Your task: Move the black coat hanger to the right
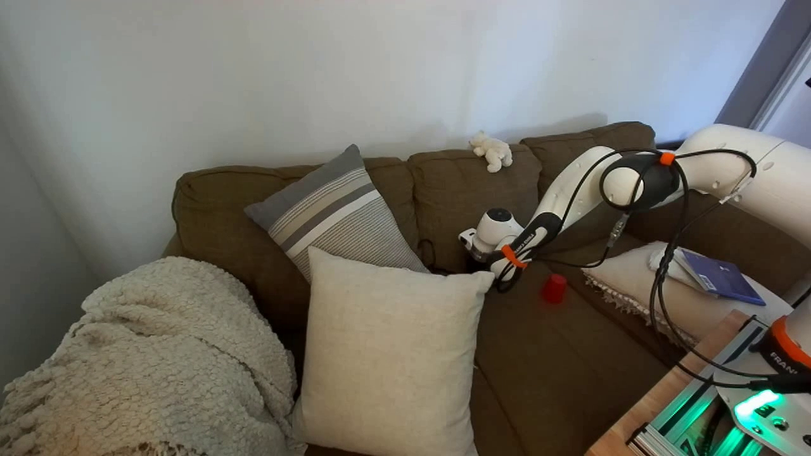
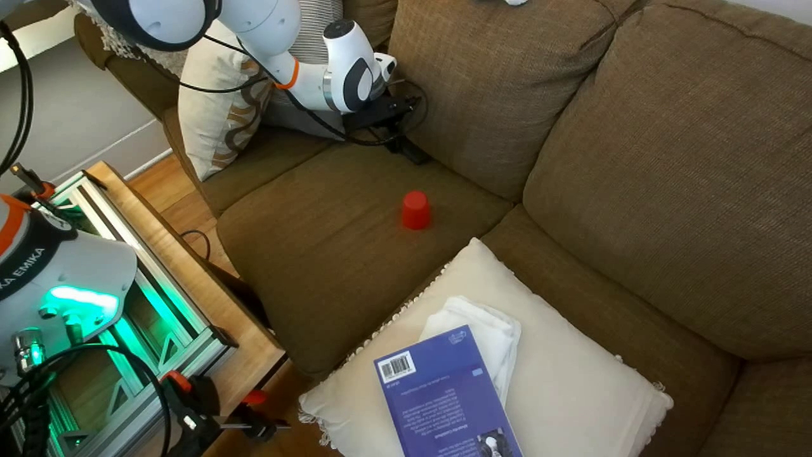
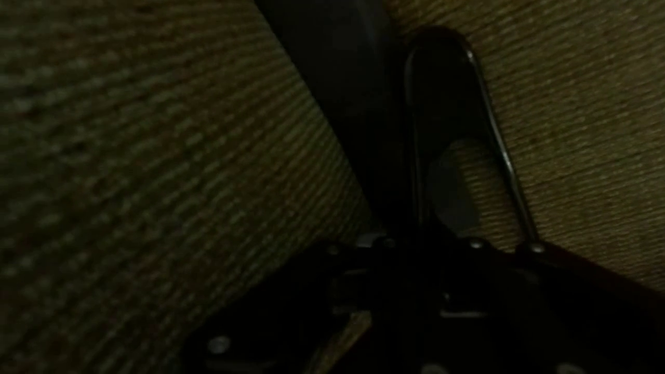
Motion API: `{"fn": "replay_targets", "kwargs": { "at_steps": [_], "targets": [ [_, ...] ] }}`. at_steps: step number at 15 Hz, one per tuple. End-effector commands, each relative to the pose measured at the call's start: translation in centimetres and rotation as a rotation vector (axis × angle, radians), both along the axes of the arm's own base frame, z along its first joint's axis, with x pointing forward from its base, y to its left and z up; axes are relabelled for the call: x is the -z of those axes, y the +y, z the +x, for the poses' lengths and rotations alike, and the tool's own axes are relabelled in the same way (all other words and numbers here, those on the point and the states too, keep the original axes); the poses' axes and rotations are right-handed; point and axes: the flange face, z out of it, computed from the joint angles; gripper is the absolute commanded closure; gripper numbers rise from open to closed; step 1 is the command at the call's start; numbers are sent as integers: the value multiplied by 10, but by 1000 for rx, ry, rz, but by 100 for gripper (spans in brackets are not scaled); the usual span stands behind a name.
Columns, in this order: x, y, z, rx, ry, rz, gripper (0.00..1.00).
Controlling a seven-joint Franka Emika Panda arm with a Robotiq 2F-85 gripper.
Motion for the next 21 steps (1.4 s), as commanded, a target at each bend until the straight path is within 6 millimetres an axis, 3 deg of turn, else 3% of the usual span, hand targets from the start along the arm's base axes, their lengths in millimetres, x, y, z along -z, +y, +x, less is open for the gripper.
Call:
{"fn": "replay_targets", "kwargs": {
  "at_steps": [1, 5, 10, 14, 18, 21],
  "targets": [
    [-11, -3, -2, 11, 5, -22, 98],
    [-43, 9, -34, -54, 118, -59, 98],
    [-96, -31, -59, 193, 90, -242, 98],
    [-138, -46, -100, 336, 111, -398, 98],
    [-188, -44, -145, 542, -3, -444, 98],
    [-230, -42, -166, 590, -157, -455, 98]
  ]
}}
